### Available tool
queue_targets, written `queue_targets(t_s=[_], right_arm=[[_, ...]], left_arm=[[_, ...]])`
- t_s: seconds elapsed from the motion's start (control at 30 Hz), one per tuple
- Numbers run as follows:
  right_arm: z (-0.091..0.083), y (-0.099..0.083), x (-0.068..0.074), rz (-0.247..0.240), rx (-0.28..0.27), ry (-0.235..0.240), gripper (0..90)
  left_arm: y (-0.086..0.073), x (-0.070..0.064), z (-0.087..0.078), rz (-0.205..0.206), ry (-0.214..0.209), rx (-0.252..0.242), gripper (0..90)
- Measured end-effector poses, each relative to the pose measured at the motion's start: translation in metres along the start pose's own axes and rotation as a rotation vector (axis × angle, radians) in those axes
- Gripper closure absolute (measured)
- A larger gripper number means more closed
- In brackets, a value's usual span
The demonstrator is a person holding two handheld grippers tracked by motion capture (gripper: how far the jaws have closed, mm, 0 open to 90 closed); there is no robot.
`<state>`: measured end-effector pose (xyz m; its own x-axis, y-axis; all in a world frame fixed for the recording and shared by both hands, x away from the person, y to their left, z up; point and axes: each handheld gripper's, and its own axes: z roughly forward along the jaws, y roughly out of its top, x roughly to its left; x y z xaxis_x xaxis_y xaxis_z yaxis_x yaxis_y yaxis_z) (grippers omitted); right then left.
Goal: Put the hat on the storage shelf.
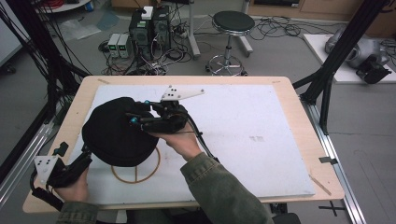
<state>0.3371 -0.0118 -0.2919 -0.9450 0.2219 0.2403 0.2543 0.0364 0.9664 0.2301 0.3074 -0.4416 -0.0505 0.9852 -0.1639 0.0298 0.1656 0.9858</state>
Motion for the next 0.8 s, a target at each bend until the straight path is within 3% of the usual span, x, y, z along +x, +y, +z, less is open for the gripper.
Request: queue_targets(t_s=[0.2, 0.23, 0.3, 0.43, 0.6, 0.63, 0.8], right_arm=[[-0.003, 0.002, 0.002, -0.024, -0.026, -0.021, 35.7], [-0.005, 0.003, 0.001, -0.060, -0.043, -0.040, 30.2], [-0.008, 0.003, 0.001, -0.086, -0.051, -0.060, 28.6], [-0.012, 0.003, 0.001, -0.107, -0.036, -0.067, 22.1], [-0.020, 0.000, 0.000, -0.116, -0.019, -0.083, 20.3], [-0.028, -0.004, -0.002, -0.125, -0.022, -0.108, 19.5], [-0.046, -0.010, -0.010, -0.111, -0.011, -0.137, 19.1]], left_arm=[[0.000, 0.000, 0.000, 0.002, -0.001, 0.000, 23.5], [0.000, 0.001, 0.000, 0.001, 0.000, 0.000, 23.5], [0.000, 0.001, 0.000, 0.000, -0.001, 0.000, 23.5], [0.000, 0.000, 0.000, 0.002, -0.004, 0.002, 23.5], [0.000, -0.001, 0.001, 0.003, -0.012, 0.004, 23.5], [0.000, -0.002, 0.001, 0.006, -0.013, 0.005, 23.5], [0.000, -0.003, 0.003, 0.011, -0.019, 0.008, 23.5]])
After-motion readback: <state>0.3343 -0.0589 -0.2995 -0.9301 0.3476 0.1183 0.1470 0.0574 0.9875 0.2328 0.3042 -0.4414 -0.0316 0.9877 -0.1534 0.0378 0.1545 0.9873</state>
